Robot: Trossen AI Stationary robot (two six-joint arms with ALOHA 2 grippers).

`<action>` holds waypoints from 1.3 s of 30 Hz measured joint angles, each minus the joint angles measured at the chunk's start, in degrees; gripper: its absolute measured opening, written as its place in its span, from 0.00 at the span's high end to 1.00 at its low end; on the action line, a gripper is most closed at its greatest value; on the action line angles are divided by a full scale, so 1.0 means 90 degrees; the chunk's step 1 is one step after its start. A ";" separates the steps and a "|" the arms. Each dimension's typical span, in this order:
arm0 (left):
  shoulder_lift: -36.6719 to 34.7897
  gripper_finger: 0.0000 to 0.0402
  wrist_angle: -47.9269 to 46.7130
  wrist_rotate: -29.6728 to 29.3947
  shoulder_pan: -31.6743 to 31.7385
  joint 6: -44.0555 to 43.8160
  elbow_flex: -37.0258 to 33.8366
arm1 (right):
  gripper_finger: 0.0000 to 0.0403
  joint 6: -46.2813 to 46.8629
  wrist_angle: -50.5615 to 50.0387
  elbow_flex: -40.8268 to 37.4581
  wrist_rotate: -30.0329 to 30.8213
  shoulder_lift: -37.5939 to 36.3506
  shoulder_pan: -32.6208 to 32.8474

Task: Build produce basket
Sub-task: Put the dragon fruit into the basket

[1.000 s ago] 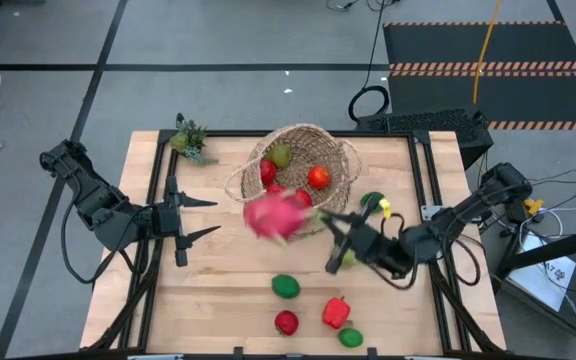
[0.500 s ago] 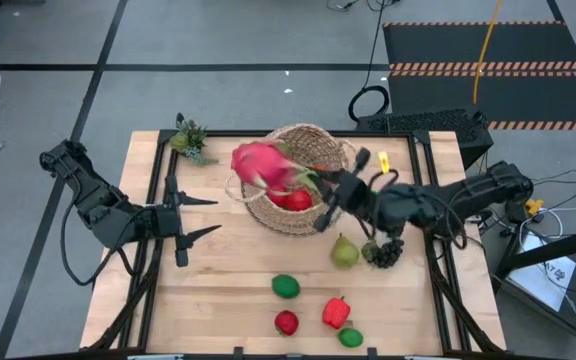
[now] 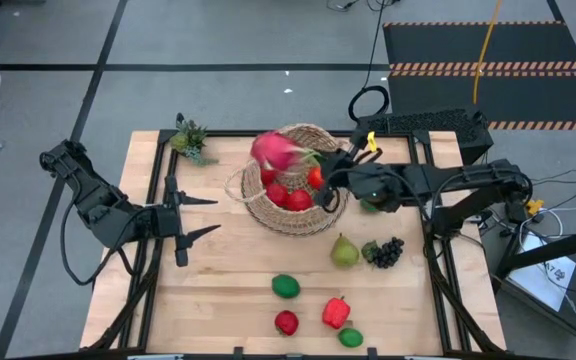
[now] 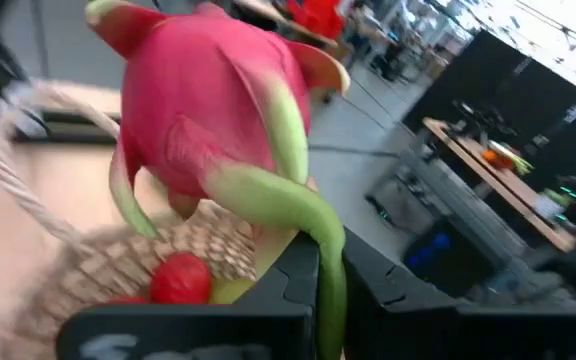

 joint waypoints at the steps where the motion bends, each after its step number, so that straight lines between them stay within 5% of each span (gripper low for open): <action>1: 0.0000 0.42 -0.0004 0.0000 0.0000 0.0016 0.0000 | 0.98 -0.0019 -0.0120 0.0000 0.0076 0.0000 -0.0028; 7: 0.0000 0.42 -0.0062 -0.0002 0.0000 0.0039 0.0000 | 0.98 -0.0437 -0.0273 -0.0047 0.0118 0.0129 -0.0175; 19: -0.0002 0.42 -0.0088 -0.0002 -0.0001 0.0088 0.0000 | 0.98 -0.1923 -0.0311 -0.0051 0.1576 0.1253 -0.0178; 39: -0.0002 0.42 -0.0173 0.0000 0.0000 -0.0150 0.0000 | 0.93 -0.1440 -0.1057 -0.0056 0.1533 0.1387 -0.0273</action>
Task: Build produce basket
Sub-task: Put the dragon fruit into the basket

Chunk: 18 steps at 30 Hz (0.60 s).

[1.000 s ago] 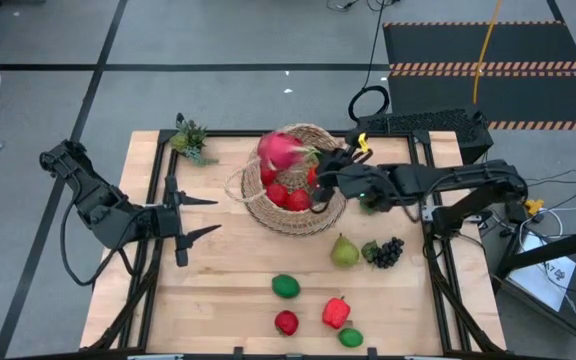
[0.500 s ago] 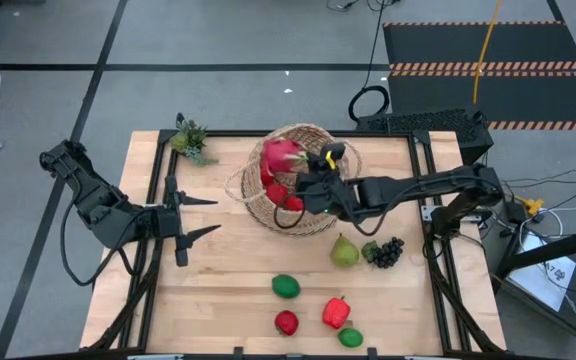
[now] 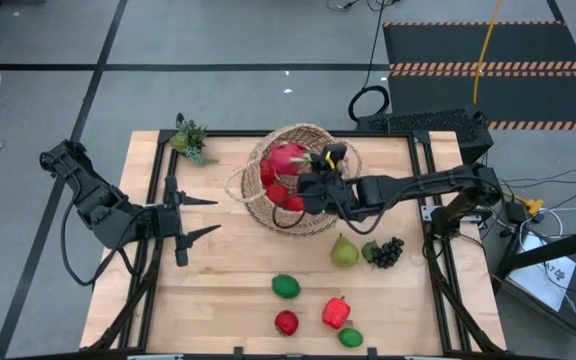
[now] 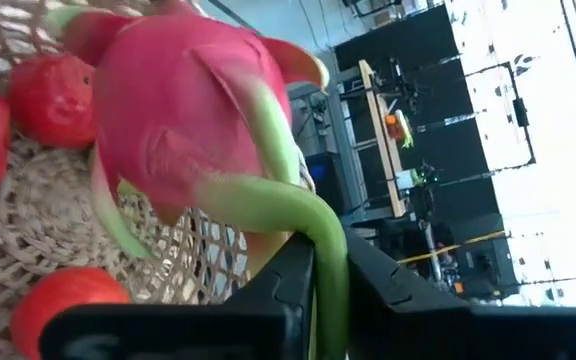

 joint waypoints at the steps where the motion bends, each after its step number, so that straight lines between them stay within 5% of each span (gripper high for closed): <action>1: 0.0000 0.42 0.0005 0.0000 0.0000 0.0000 0.0000 | 0.93 0.0037 -0.0042 0.0000 -0.0034 0.0000 -0.0038; 9: 0.0000 0.42 0.0083 -0.0002 -0.0002 0.0002 0.0000 | 0.92 0.0522 -0.0394 0.0000 -0.0995 0.0000 -0.0349; 18: 0.0000 0.42 0.0111 -0.0002 0.0000 0.0002 0.0000 | 0.91 0.0564 -0.0600 0.0000 -0.1164 0.0000 -0.0448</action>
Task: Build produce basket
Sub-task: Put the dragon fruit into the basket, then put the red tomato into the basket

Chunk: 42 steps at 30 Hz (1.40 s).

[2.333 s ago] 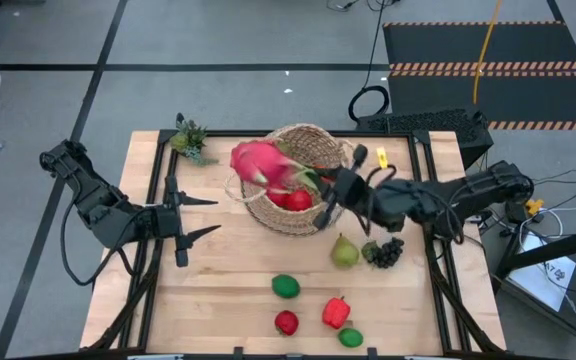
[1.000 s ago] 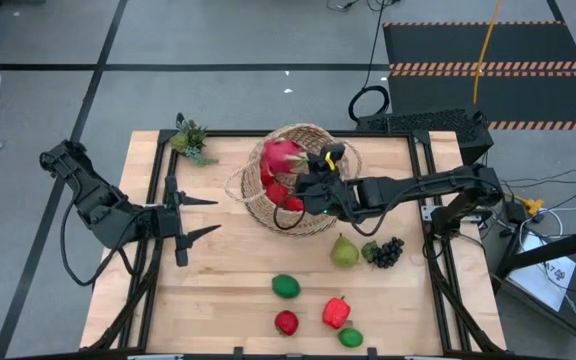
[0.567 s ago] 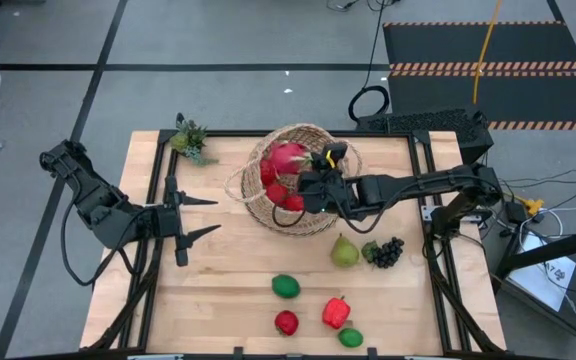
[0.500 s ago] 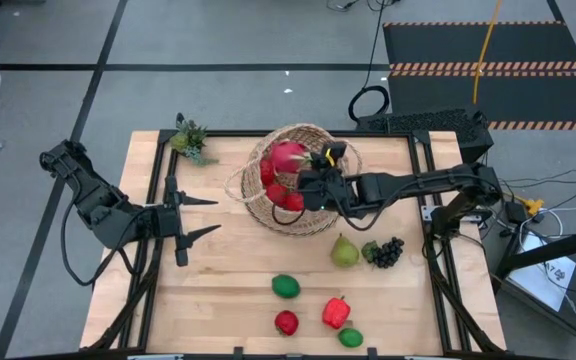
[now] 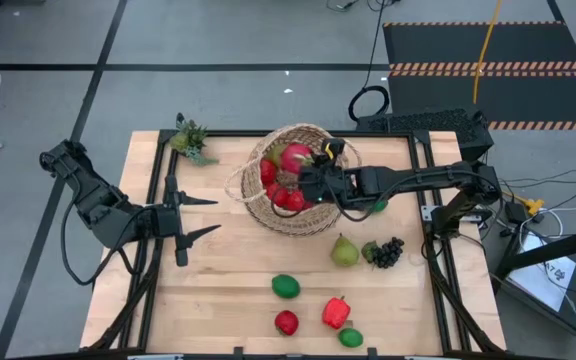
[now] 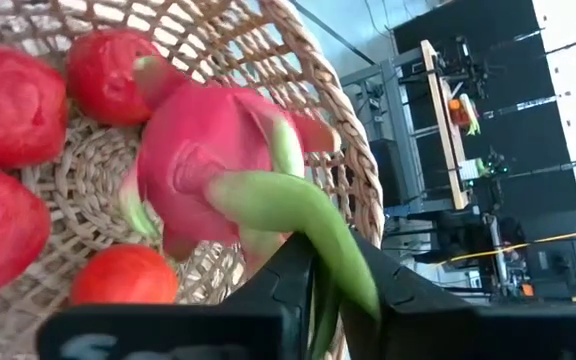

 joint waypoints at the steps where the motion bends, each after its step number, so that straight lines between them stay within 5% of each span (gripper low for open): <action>1: 0.0000 0.42 0.0000 0.0001 -0.0001 0.0000 0.0000 | 0.90 0.0009 -0.0022 0.0000 -0.0002 0.0000 0.0002; 18: 0.0000 0.42 -0.0010 0.0002 -0.0002 0.0000 0.0000 | 0.49 0.0298 0.0780 0.0000 0.0007 -0.0161 0.0215; 29: 0.0002 0.42 -0.0012 0.0002 0.0000 -0.0040 0.0000 | 0.50 0.1052 0.1019 0.0000 -0.0002 -0.0795 0.1701; 42: 0.0058 0.42 0.0199 0.0049 0.0009 -0.0194 0.0002 | 0.50 0.3384 0.0428 0.0000 0.0000 -0.0877 0.3731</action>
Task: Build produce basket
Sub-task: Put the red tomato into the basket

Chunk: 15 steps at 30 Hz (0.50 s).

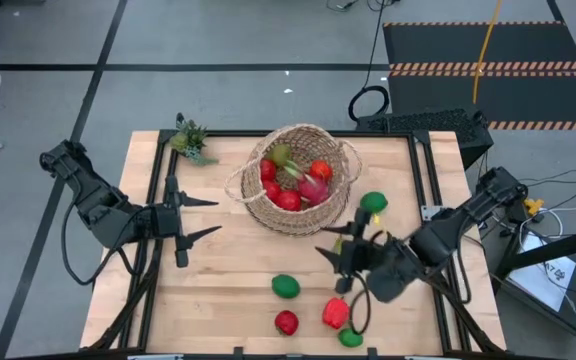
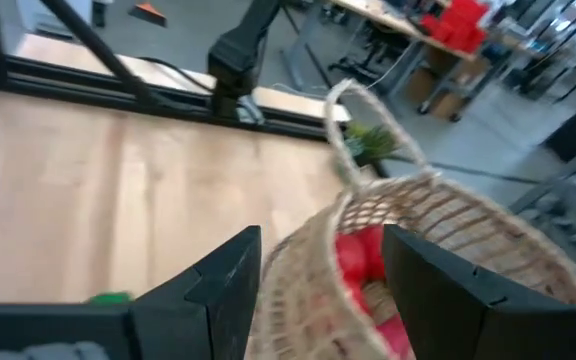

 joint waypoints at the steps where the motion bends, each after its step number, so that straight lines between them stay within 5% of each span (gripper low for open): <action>1: 0.0035 0.42 0.0022 0.0016 0.0016 0.0005 0.0000 | 0.50 0.0210 -0.0102 0.0000 0.0002 0.0000 0.0083; 15: 0.0395 0.42 0.0338 0.1219 0.0685 0.0296 0.0000 | 0.50 0.0546 -0.0617 0.0000 0.0000 0.0000 0.0405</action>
